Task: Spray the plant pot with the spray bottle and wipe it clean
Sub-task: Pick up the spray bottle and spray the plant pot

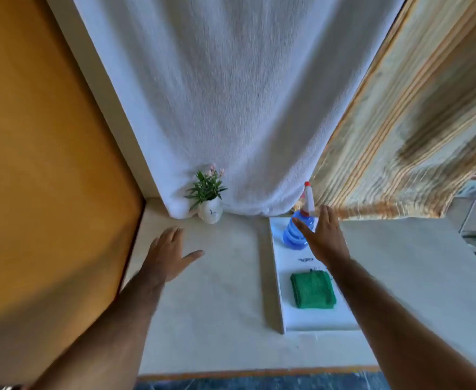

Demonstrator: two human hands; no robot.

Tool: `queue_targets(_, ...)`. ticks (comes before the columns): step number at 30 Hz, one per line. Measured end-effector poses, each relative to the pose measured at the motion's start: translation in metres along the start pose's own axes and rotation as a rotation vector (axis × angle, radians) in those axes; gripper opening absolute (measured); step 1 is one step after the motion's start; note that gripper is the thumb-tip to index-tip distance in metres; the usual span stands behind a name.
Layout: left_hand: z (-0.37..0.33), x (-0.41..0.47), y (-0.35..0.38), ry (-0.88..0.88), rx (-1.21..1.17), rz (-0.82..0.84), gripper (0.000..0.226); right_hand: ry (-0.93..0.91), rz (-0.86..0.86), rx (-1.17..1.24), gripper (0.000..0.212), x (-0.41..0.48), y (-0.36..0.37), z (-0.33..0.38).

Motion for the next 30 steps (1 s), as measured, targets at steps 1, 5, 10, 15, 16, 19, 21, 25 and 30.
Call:
queue_targets(1,0.005,-0.003,0.014,-0.023,0.021,0.055,0.114,0.027,-0.005,0.045,0.072,-0.001,0.008,-0.005)
queue_targets(5,0.024,-0.021,0.071,-0.054,0.059,0.163,0.103,0.119,0.045,0.160,0.070,-0.008,0.043,-0.022)
queue_targets(10,0.033,-0.034,0.108,-0.034,0.097,0.199,0.139,0.244,-0.045,0.304,0.093,0.004,0.063,-0.037)
queue_targets(15,0.036,-0.039,0.128,0.016,0.113,0.153,0.143,0.241,-0.174,0.451,0.100,0.036,0.065,-0.036)
queue_targets(16,0.038,-0.039,0.131,0.008,0.125,0.157,0.143,0.253,-0.177,0.491,0.106,0.041,0.066,-0.033)
queue_targets(19,0.043,-0.038,0.137,0.005,0.125,0.153,0.141,0.244,-0.187,0.625,0.109,0.055,0.067,-0.029)
queue_targets(21,0.043,-0.039,0.137,0.011,0.123,0.146,0.140,0.198,-0.181,0.642,0.095,0.063,0.067,-0.027)
queue_targets(25,0.048,-0.037,0.142,0.009,0.120,0.134,0.136,0.127,-0.166,0.700,0.060,0.068,0.069,-0.024)
queue_targets(30,0.053,-0.039,0.148,0.022,0.123,0.123,0.132,0.097,-0.149,0.715,0.025,0.068,0.074,-0.031)
Point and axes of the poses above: each hand's wrist, its own x-axis towards the middle knuckle, its own y-axis out of the palm, z = x × y, the point moved 4 cm from there along x, towards the middle knuckle, and after that the axes turned 9 degrees about -z, right-handed, at the moved point
